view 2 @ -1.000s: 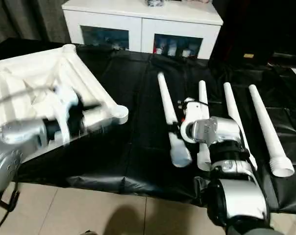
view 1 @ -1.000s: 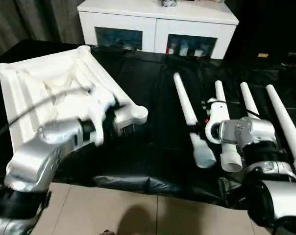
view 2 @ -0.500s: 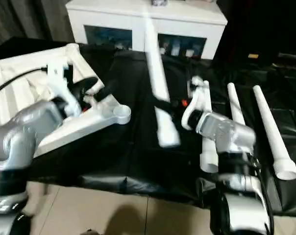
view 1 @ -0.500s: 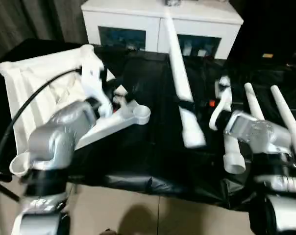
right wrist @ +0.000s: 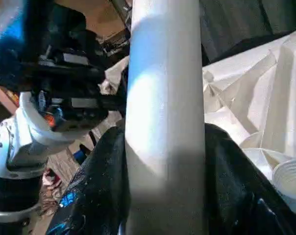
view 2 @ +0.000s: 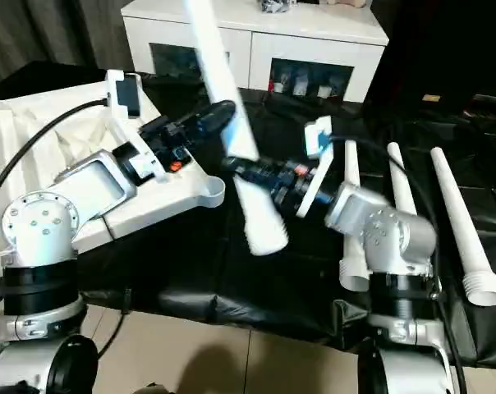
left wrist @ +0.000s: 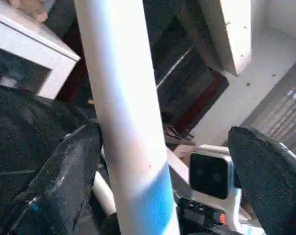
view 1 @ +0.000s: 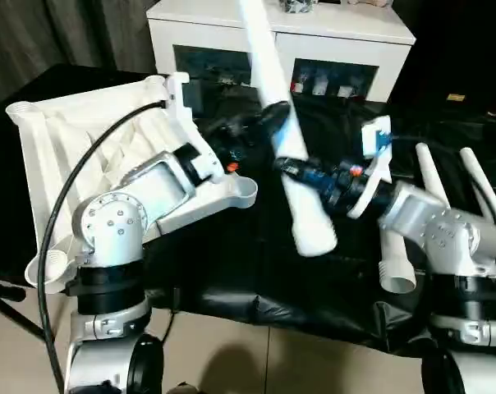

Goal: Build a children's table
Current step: Pick table leg

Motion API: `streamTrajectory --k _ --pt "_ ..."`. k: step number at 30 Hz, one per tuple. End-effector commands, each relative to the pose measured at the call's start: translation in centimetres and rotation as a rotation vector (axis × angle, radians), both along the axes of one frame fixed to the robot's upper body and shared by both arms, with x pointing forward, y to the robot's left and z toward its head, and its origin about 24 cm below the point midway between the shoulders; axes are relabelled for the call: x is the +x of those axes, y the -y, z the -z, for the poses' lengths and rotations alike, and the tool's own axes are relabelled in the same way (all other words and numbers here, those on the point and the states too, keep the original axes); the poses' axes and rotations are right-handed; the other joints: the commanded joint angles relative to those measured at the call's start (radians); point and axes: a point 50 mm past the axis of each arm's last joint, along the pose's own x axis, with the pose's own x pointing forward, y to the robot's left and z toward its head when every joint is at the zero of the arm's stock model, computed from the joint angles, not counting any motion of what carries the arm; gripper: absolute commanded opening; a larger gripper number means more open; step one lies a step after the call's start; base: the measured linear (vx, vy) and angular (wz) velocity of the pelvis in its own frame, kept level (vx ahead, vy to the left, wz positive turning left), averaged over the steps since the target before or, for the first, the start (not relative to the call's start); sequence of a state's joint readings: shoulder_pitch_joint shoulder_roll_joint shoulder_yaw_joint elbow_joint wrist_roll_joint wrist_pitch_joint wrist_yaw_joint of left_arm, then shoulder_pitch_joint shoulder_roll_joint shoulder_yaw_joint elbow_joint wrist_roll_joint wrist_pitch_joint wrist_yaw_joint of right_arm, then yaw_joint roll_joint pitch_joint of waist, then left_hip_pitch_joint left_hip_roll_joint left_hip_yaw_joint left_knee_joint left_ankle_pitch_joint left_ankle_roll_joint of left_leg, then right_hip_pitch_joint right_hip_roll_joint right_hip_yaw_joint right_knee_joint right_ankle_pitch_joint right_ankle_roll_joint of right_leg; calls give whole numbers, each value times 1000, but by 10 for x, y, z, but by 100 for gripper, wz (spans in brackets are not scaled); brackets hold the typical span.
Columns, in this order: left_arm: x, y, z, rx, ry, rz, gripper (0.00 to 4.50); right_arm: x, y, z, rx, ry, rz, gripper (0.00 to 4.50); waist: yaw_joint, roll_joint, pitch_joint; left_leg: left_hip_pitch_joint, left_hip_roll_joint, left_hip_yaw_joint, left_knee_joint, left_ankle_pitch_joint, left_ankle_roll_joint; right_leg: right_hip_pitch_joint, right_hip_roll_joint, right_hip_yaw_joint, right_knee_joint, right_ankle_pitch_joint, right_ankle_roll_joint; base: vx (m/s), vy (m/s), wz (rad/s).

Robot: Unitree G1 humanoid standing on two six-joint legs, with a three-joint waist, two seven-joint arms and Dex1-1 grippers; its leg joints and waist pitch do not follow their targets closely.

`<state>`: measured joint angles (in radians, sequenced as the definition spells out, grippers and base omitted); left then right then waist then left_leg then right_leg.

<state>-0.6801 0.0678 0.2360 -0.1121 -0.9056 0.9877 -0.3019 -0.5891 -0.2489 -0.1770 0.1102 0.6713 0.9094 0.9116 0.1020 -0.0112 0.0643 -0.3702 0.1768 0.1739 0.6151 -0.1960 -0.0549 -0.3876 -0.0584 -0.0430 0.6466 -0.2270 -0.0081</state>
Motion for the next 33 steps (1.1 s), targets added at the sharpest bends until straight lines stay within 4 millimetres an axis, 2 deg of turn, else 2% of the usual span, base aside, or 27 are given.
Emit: streamTrajectory --k 1,8,9,10,12,19,21,25,26,27,30,33 --pt "-5 7 -3 9 19 51 450 -4 -2 -8 2 39 -29 179 2 -2 -73 9 45 -15 -66 -41 18 56 -77 47 -72 36 -250 0 0 0" --pt "1 8 7 90 -18 -13 450 -4 -9 -3 -120 82 18 179 -1 3 -73 9 45 -17 -67 -43 -2 56 -76 47 -74 32 -228 0 0 0" --pt "3 8 9 97 -29 -31 421 -3 -12 -3 -151 103 34 179 -1 3 -74 9 46 -18 -67 -41 -4 56 -76 47 -73 39 -227 0 0 0" --pt "5 7 10 104 -44 -55 414 -3 -17 -2 -202 143 54 179 0 8 -74 9 46 -19 -67 -41 -10 55 -77 47 -72 41 -225 0 0 0" --pt "9 5 13 103 -78 -105 401 -2 -30 -4 -269 214 102 179 -4 8 -73 9 45 -19 -68 -57 -18 55 -75 47 -74 37 -220 0 0 0" --pt "19 0 17 82 -121 -210 357 3 -43 -7 -365 320 215 179 -13 9 -72 10 44 -20 -71 -79 -33 55 -75 49 -76 31 -218 0 0 0" --pt "22 -3 21 97 -156 -275 330 6 -49 -6 -455 397 285 179 -14 9 -73 9 45 -21 -70 -74 -37 55 -74 49 -72 58 -214 0 0 0" --pt "23 -3 23 94 -165 -293 312 6 -52 -6 -441 391 312 179 -15 8 -72 8 44 -21 -72 -84 -28 56 -74 50 -73 52 -214 0 0 0" --pt "24 -4 24 95 -172 -313 287 7 -54 -6 -433 391 332 179 -16 9 -71 9 45 -21 -72 -87 -24 54 -74 50 -73 54 -218 0 0 0" --pt "24 -4 24 92 -176 -315 287 7 -55 -7 -434 395 333 179 -15 6 -71 8 45 -21 -72 -88 -23 55 -75 50 -73 54 -218 0 0 0" --pt "25 -5 24 77 -185 -331 276 7 -57 -6 -434 403 336 179 -14 7 -70 10 45 -20 -72 -92 -24 54 -74 51 -74 48 -216 0 0 0" --pt "26 -5 24 65 -187 -325 235 7 -59 -5 -437 416 331 179 -15 9 -70 9 44 -20 -73 -94 -25 54 -74 51 -74 46 -212 0 0 0"
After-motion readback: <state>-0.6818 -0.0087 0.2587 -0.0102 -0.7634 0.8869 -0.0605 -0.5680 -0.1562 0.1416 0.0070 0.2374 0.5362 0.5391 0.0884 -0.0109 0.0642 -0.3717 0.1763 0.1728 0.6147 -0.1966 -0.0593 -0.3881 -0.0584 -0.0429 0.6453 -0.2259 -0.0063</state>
